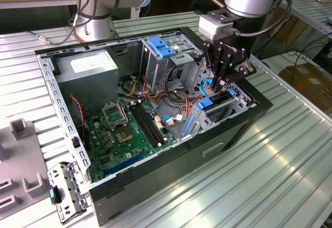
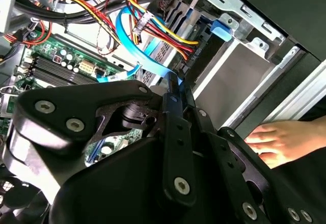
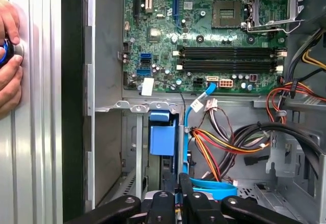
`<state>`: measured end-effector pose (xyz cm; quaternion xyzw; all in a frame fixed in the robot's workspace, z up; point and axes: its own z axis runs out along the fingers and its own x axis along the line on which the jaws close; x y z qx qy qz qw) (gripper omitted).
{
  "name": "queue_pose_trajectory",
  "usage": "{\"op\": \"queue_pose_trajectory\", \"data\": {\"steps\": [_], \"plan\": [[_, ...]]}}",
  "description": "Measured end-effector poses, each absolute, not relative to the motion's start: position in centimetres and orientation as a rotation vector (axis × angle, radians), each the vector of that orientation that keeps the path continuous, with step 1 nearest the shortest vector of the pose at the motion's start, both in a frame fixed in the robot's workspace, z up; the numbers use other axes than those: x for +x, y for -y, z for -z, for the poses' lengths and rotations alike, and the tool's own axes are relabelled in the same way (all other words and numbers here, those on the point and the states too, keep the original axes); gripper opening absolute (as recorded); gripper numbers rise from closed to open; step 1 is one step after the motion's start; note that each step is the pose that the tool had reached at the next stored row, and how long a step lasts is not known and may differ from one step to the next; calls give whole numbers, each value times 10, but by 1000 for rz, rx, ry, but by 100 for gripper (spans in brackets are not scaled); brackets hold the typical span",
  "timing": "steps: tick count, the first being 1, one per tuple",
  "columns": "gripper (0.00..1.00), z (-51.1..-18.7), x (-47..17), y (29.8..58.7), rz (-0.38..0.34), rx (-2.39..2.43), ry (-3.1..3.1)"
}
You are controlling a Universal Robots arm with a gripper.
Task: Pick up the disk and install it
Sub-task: 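Insert the second disk wire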
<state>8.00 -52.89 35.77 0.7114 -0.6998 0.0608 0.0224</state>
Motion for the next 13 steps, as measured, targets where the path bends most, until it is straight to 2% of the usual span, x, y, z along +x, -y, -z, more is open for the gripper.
{"op": "queue_pose_trajectory", "data": {"steps": [13], "plan": [[16,-353,78,548,-136,2255,2218]]}}
